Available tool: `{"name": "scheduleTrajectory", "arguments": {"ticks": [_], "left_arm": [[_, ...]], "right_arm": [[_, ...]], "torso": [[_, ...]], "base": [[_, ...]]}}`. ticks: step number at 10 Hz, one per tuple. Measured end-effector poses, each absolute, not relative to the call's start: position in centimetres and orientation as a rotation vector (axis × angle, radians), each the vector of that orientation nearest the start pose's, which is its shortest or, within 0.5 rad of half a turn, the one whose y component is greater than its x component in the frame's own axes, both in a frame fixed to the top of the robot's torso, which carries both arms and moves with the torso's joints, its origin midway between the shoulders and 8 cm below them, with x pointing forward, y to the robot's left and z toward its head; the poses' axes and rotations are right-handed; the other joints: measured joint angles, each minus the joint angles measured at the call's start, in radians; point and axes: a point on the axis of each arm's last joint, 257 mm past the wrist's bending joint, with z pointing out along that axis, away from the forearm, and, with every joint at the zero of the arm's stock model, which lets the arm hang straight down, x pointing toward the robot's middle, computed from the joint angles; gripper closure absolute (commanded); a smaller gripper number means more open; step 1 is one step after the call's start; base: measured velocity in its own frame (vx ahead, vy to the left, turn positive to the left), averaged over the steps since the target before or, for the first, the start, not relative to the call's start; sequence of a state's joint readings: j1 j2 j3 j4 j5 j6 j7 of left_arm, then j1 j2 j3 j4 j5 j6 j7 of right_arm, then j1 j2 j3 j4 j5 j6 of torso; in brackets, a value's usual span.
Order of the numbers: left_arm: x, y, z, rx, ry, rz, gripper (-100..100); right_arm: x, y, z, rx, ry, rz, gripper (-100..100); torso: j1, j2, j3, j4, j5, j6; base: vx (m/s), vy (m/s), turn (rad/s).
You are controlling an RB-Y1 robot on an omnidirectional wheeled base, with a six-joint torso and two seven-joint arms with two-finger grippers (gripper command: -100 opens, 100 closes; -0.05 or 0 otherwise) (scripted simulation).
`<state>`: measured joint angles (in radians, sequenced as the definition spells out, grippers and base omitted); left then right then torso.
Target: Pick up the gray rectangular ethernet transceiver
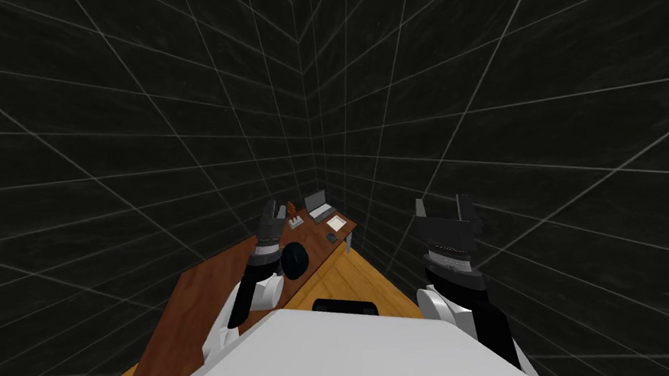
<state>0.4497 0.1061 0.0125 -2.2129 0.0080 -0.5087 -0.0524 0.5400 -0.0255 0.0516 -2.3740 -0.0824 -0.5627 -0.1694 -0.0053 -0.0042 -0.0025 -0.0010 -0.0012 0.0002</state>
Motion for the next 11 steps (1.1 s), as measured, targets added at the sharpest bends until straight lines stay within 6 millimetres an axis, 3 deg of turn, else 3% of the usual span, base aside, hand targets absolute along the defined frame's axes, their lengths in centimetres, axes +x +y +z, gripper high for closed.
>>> {"name": "scheduleTrajectory", "arguments": {"ticks": [3,6,11], "left_arm": [[38.2,28.3,-4.6,-0.688,0.853,-1.201,-100],[39.6,29.4,-7.8,-0.753,0.935,-1.155,-100],[41.4,32.4,-15.3,-0.898,1.105,-1.047,-100]], "right_arm": [[31.1,-26.9,6.3,0.657,0.454,1.58,0],[31.1,-27.0,6.3,0.657,0.455,1.58,0],[31.1,-27.0,6.3,0.657,0.455,1.58,0]], "torso": [[0.001,-0.001,0.0,0.0,0.0,0.0],[0.003,0.002,0.001,0.0,0.001,0.0],[0.004,0.001,0.001,0.0,0.001,-0.001]], "base": [[0.064,-0.054,-0.161],[0.041,-0.028,-0.124],[0.055,-0.024,-0.154]]}}
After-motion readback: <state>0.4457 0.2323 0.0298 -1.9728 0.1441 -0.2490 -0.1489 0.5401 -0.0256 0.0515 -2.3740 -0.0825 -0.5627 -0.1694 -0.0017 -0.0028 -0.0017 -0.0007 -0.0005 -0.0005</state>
